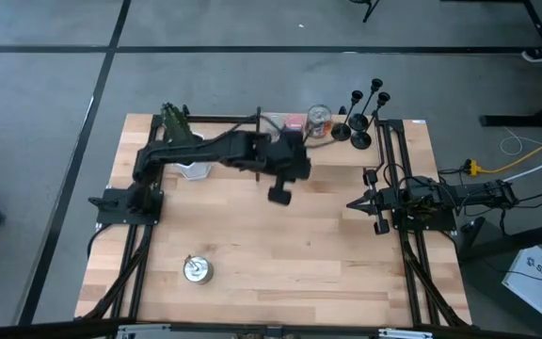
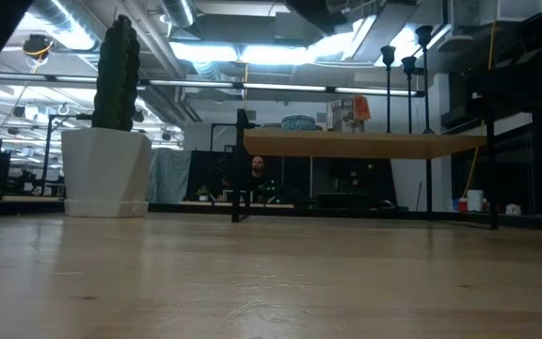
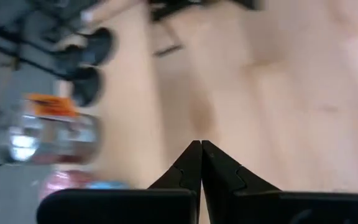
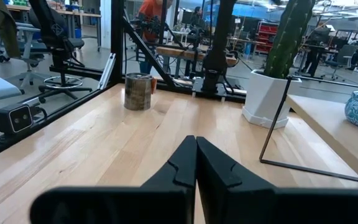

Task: Pick & Place candle stick holders
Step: Put the orange scented candle on the shelf

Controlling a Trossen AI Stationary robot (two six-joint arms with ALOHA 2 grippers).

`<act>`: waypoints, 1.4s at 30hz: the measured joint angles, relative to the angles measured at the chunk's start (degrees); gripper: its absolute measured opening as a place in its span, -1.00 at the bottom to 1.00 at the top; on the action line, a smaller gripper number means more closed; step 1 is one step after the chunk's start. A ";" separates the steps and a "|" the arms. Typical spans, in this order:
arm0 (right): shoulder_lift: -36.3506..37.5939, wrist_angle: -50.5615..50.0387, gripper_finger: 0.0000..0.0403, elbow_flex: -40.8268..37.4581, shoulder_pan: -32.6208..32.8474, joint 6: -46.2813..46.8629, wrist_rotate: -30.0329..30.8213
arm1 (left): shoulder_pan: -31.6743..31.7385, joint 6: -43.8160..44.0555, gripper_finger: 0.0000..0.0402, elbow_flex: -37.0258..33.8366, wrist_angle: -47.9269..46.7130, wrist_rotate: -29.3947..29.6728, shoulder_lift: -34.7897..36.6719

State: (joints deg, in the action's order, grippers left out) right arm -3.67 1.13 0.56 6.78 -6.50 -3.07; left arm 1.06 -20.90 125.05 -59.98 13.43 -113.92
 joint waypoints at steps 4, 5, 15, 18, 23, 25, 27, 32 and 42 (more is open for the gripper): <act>0.01 0.00 -0.95 0.00 0.01 0.00 -0.02 | -5.13 5.15 -0.99 0.00 -5.93 -2.54 1.60; -0.01 0.00 -0.95 0.00 0.01 -0.02 0.00 | -6.59 6.71 -0.99 0.00 -7.97 -2.86 1.67; 0.00 0.00 -0.95 0.02 0.01 0.00 -0.02 | -22.96 26.30 -0.99 0.00 -20.68 -2.68 1.70; -0.01 0.00 -0.95 0.01 0.01 -0.01 -0.02 | -28.17 33.72 -0.99 0.00 -23.00 -2.86 1.70; 0.01 0.00 -0.95 0.02 -0.01 -0.02 -0.02 | -35.49 50.42 -0.96 0.00 -26.65 -6.23 1.36; -0.01 0.00 -0.95 0.00 -0.02 0.00 0.00 | -37.92 57.56 -0.94 0.00 -27.42 -6.26 1.26; 0.00 0.01 -0.95 0.00 0.01 0.00 -0.02 | -39.86 62.87 -0.92 0.00 -27.06 -7.82 1.26; 0.01 0.00 -0.95 0.00 -0.02 0.00 -0.01 | -43.52 71.05 -0.79 0.00 -28.89 -9.41 1.04; 0.01 0.00 -0.95 0.02 -0.01 0.00 -0.02 | -42.28 74.53 -0.41 -9.25 -30.00 -9.50 1.13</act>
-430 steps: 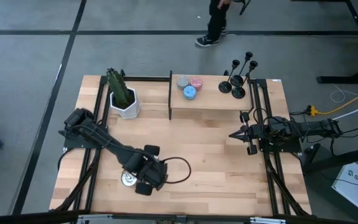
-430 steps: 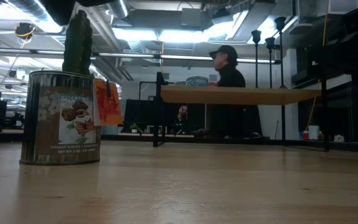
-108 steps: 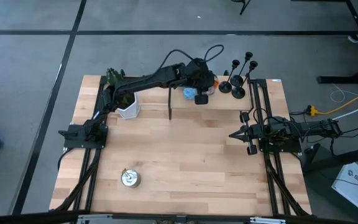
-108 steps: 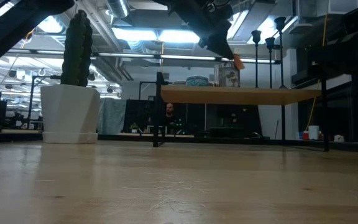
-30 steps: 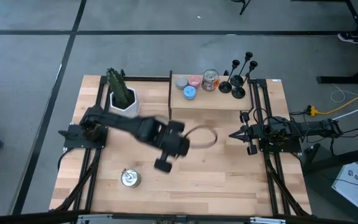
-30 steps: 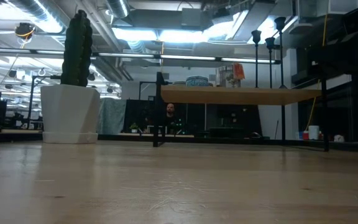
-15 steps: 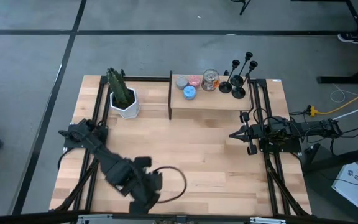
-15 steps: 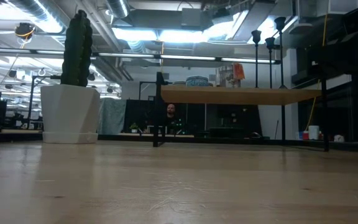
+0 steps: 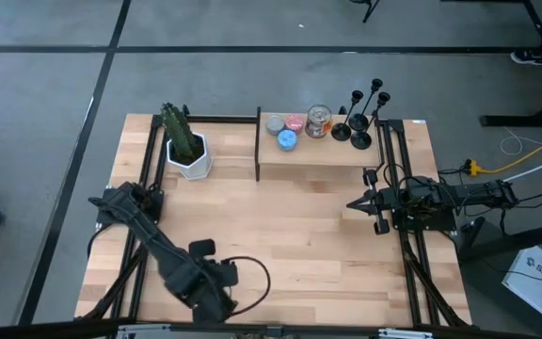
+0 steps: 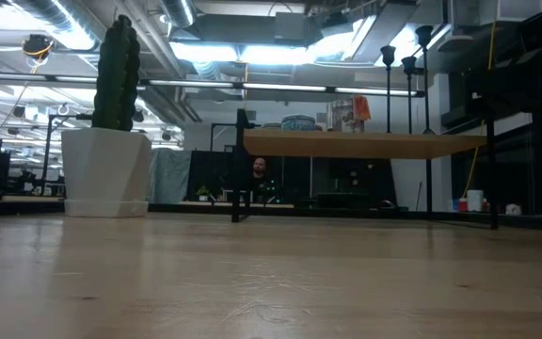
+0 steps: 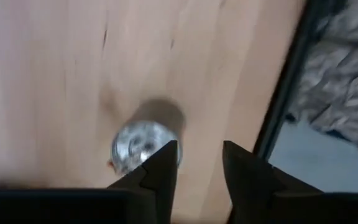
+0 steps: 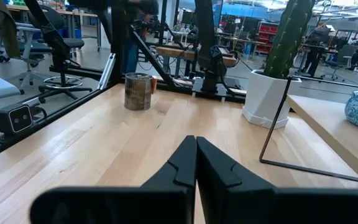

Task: Pick & Place candle stick holders
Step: Put the orange scented candle on the shelf

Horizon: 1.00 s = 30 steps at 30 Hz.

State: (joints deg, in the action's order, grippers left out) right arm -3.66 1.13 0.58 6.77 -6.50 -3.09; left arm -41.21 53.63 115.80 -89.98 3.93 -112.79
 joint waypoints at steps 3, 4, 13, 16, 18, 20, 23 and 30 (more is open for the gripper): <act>-0.02 0.02 -0.95 -0.02 0.02 0.00 0.02 | 1.53 1.24 -0.30 -4.99 -0.05 -5.98 -0.02; -0.02 0.00 -0.95 -0.01 0.01 0.00 0.01 | 2.01 1.29 -0.27 -6.70 -0.08 -7.76 -0.02; -0.02 0.00 -0.95 -0.02 0.00 0.00 0.02 | 3.50 -0.16 -0.11 -17.71 2.56 -11.61 -0.06; 0.00 0.00 -0.95 -0.01 0.01 0.00 0.02 | 3.11 -1.70 -0.10 -19.59 5.13 -11.12 -0.01; -0.02 0.00 -0.95 -0.02 0.02 -0.01 0.01 | 2.93 -2.29 -0.10 -20.85 7.33 -11.41 -0.04; 0.00 0.00 -0.95 -0.02 0.02 -0.02 0.02 | 2.53 -2.98 -0.10 -21.59 9.17 -11.86 -0.06; -0.01 0.00 -0.95 -0.02 0.01 0.00 0.02 | 1.96 -4.72 -0.10 -22.64 10.47 -12.03 -0.06; -0.01 0.01 -0.95 -0.01 0.01 0.00 0.02 | 1.77 -6.58 -0.14 -24.33 10.84 -12.12 0.05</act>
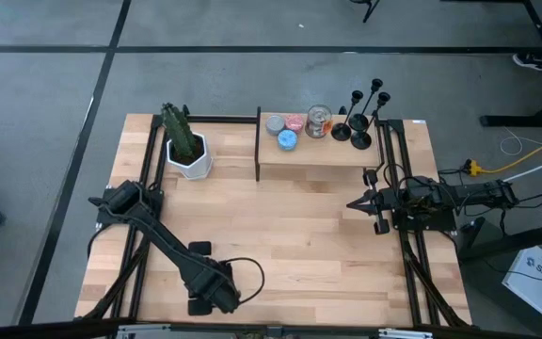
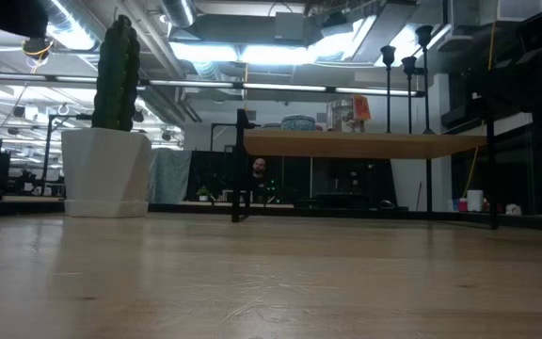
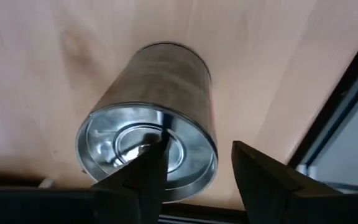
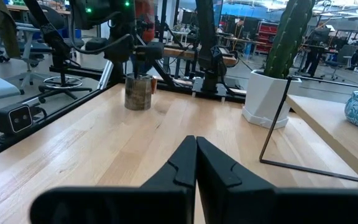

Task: Pick & Place candle stick holders
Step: Put the orange scented candle on the shelf

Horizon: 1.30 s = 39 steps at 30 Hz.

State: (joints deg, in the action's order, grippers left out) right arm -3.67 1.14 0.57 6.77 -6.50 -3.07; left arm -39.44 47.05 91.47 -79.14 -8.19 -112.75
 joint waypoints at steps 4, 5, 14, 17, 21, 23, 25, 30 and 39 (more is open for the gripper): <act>0.01 -0.01 -0.95 0.01 -0.01 -0.02 0.00 | 0.00 -2.51 -0.27 -1.23 -0.68 0.04 0.12; 0.01 -0.01 -0.95 0.01 0.01 0.00 0.00 | 0.00 -2.74 -0.32 -1.42 -0.76 0.06 0.15; -0.01 -0.01 -0.95 0.01 -0.01 0.00 0.00 | 0.15 -6.70 -0.88 -1.63 -1.02 3.16 0.22; 0.00 -0.01 -0.95 0.00 -0.01 0.00 0.00 | 0.17 -9.58 -0.96 -1.63 -1.19 6.14 0.25; 0.01 0.01 -0.95 -0.01 0.01 -0.02 0.00 | 1.09 -14.87 -0.98 -1.63 -0.94 7.17 0.22; 0.01 -0.01 -0.95 -0.01 -0.01 0.00 0.00 | 1.96 -17.53 -0.98 -1.63 -0.76 7.24 0.19; 0.01 -0.01 -0.95 0.00 0.01 0.00 -0.01 | 2.96 -20.08 -0.98 -1.63 -0.53 8.46 0.17; 0.01 -0.01 -0.95 -0.01 0.01 -0.02 -0.01 | 6.06 -28.82 -0.98 -1.66 0.13 13.75 0.10; 0.00 -0.01 -0.95 -0.01 0.01 0.00 0.00 | 13.12 -43.64 -0.99 -1.63 5.95 17.39 0.06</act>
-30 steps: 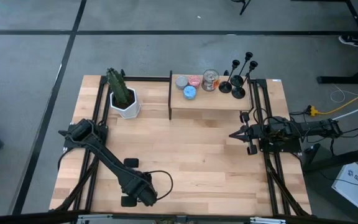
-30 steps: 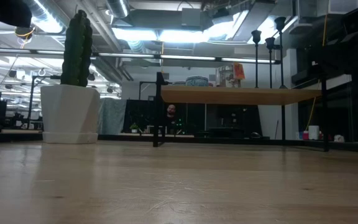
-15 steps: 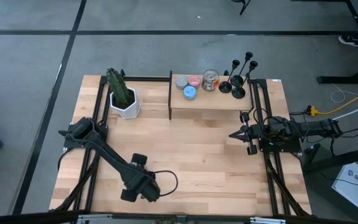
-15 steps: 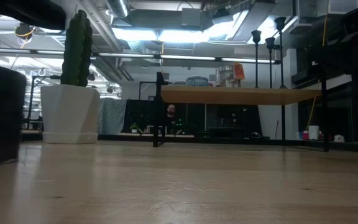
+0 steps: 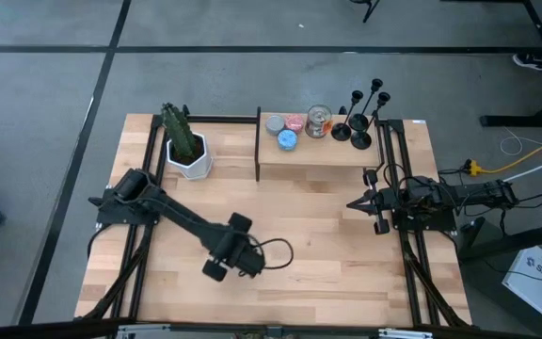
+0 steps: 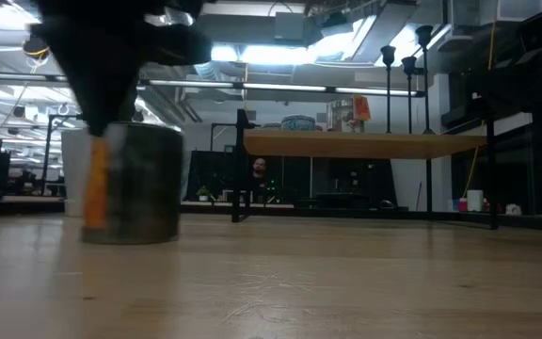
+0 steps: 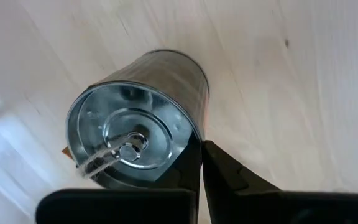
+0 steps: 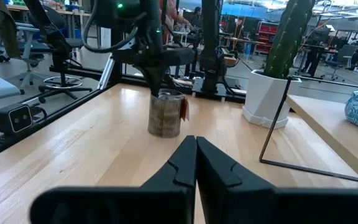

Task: Pick & Place candle stick holders
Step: Put the orange scented candle on the shelf

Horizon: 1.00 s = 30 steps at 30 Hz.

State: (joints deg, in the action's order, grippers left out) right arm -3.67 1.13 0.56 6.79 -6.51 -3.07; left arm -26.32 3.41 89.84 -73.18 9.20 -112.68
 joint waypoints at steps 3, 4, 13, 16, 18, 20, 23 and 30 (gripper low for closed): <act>-0.01 0.00 -0.95 0.00 -0.02 0.00 -0.02 | 1.97 -4.39 -0.99 0.00 2.34 -0.13 0.04; -0.01 0.00 -0.95 0.02 -0.02 -0.02 0.00 | 2.55 -5.95 -0.99 0.00 3.22 0.02 0.05; -0.01 0.00 -0.95 0.00 0.00 0.00 -0.01 | 7.07 -16.31 -0.99 2.25 8.88 0.25 -0.10; 0.01 0.00 -0.95 0.00 0.00 0.00 0.00 | 8.04 -18.20 -0.99 4.52 10.66 -0.04 -0.65; -0.01 0.00 -0.95 0.00 -0.01 -0.01 -0.01 | 8.52 -19.36 -0.99 5.59 12.30 -0.18 -0.74; 0.00 0.00 -0.95 0.00 0.00 -0.01 -0.01 | 8.84 -20.85 -0.99 6.32 15.09 -0.35 -0.63; 0.01 0.02 -0.95 0.02 0.00 0.00 -0.02 | 8.91 -23.04 -0.99 6.73 18.14 -1.40 -0.61; 0.01 0.00 -0.95 0.00 -0.02 0.00 0.00 | 9.15 -25.67 -0.99 6.75 25.40 -1.63 -0.46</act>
State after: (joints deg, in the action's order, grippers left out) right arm -3.66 1.13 0.56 6.77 -6.50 -3.07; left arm -17.17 -22.26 96.60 -47.78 7.57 -113.14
